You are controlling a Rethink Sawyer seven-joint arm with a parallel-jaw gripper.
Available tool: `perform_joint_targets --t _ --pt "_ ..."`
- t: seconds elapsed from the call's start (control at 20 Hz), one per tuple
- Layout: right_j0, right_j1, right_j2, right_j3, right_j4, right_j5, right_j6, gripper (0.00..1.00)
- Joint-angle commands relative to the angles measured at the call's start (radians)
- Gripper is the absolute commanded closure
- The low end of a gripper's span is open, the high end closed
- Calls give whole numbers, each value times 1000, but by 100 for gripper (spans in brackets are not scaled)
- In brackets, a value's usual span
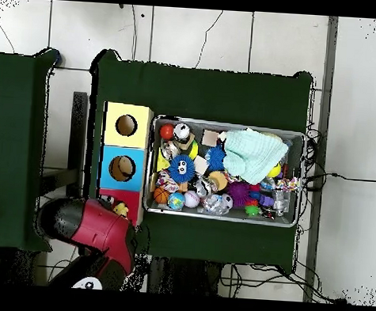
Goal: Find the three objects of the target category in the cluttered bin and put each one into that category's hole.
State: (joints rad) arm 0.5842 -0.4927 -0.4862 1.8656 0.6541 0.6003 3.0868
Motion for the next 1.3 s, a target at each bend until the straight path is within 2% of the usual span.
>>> perform_joint_targets --t 0.05,0.15,0.2,0.3,0.4,0.5,0.55,0.6,0.7,1.05,1.3 --pt "-8 -89 78 154 -21 8 79 0" --pt "28 -72 27 124 -72 37 93 0" --pt "6 -93 62 156 -42 -3 76 0" --pt "22 -90 31 134 -74 36 83 0" --pt "48 -101 -8 104 -105 120 112 0" --pt "40 -126 2 125 -100 109 99 0" --pt "23 -133 27 148 -81 70 85 0" --pt "29 -124 22 139 -89 76 94 0" --pt "9 -117 57 153 -64 30 88 0" --pt "11 -65 96 128 -45 -20 106 0" --pt "6 -55 113 124 -32 -39 108 0"
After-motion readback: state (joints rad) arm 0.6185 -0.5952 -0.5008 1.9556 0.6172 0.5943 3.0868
